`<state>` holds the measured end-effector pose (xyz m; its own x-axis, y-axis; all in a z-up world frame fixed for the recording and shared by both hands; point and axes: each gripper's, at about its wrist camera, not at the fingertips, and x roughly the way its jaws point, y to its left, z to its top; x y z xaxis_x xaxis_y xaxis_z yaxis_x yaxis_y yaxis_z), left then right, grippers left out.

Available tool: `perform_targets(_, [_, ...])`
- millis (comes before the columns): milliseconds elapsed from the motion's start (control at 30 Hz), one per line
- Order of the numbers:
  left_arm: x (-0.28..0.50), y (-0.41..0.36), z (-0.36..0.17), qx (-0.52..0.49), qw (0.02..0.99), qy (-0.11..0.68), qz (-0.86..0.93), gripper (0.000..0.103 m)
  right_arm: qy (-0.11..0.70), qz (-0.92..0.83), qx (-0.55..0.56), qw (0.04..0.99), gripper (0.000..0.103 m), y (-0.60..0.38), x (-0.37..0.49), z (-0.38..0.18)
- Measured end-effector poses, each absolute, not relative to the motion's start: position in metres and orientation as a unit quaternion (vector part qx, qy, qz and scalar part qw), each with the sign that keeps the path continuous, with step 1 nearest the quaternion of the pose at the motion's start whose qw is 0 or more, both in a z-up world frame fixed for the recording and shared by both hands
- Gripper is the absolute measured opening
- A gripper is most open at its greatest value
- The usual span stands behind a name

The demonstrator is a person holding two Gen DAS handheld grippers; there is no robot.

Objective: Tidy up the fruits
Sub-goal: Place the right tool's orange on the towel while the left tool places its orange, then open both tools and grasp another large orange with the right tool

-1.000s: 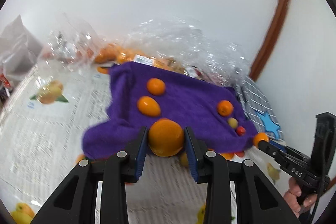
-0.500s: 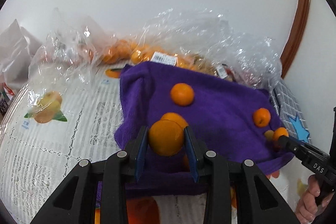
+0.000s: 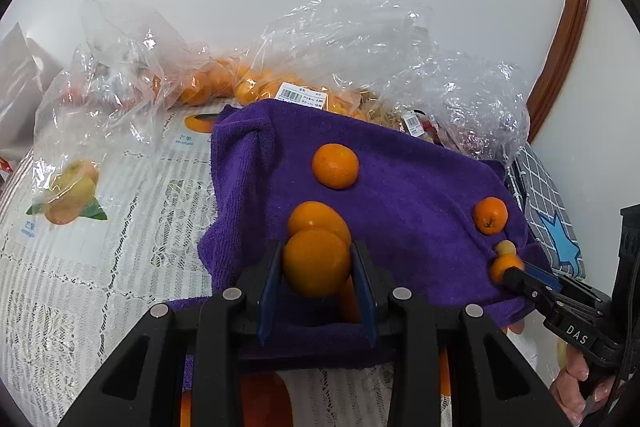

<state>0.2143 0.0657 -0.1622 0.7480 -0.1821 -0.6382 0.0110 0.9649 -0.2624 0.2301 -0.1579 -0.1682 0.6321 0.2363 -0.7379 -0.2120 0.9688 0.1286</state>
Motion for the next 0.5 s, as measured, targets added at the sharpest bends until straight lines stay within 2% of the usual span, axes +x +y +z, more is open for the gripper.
perform_targets(233, [0.214,0.067,-0.162,-0.128,0.926,0.351,-0.057,0.033,0.405,0.129,0.011,0.905,0.032,-0.157,0.228,-0.168])
perform_targets(333, [0.213,0.066,-0.161,-0.129,0.926,0.35,-0.062,0.036,0.399,0.118,0.014,0.909,0.035,-0.16,0.225,-0.164])
perform_targets(500, [0.21,0.063,-0.159,-0.127,0.928,0.345,-0.065,0.037,0.362,0.125,0.012,0.924,0.037,-0.159,0.21,-0.152])
